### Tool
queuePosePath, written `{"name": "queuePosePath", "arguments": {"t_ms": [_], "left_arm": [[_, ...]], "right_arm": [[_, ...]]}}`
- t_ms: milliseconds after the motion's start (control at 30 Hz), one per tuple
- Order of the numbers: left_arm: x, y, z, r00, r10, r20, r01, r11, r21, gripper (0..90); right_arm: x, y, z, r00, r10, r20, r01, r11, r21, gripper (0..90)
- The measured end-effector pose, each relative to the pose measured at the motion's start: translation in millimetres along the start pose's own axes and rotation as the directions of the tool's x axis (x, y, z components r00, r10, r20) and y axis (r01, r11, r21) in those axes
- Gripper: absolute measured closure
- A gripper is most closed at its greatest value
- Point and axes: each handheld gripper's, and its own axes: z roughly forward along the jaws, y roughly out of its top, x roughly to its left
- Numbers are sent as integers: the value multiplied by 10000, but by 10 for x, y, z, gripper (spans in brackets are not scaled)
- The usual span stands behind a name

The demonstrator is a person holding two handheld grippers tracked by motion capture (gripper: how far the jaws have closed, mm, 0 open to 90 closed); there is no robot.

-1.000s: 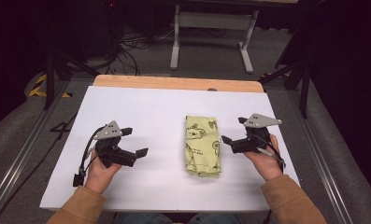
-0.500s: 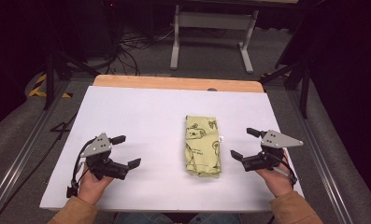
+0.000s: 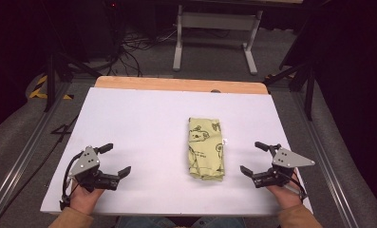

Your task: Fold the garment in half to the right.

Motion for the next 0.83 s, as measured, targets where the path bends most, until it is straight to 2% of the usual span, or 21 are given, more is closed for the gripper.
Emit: {"name": "queuePosePath", "arguments": {"t_ms": [167,233,300,400,500,633,733,833], "left_arm": [[34,-59,70,9979,-603,-224,605,9982,41,1],[94,-80,63,9944,-1049,129,1050,9944,-72,1],[138,-103,58,9922,-1242,84,1242,9923,-16,1],[186,-133,83,9895,-1411,305,1409,9900,99,1],[208,-149,136,9891,-1404,453,1389,9896,362,1],[204,-154,151,9883,-1453,471,1433,9888,423,1],[194,-157,171,9894,-1416,330,1397,9887,535,1],[187,-161,191,9887,-1462,343,1438,9874,655,1]], "right_arm": [[-4,-155,-25,9996,240,155,-236,9995,-223,13],[-8,-222,-28,9993,341,167,-337,9991,-265,8],[-32,-293,-12,9977,647,195,-645,9979,-95,5],[-57,-343,16,9953,939,217,-941,9955,89,4],[-39,-352,41,9960,886,111,-888,9958,236,4],[-44,-355,32,9939,1101,-44,-1100,9939,89,2],[-68,-360,17,9901,1396,-141,-1396,9902,-25,3],[-67,-359,18,9902,1391,-121,-1391,9903,-4,3]]}}
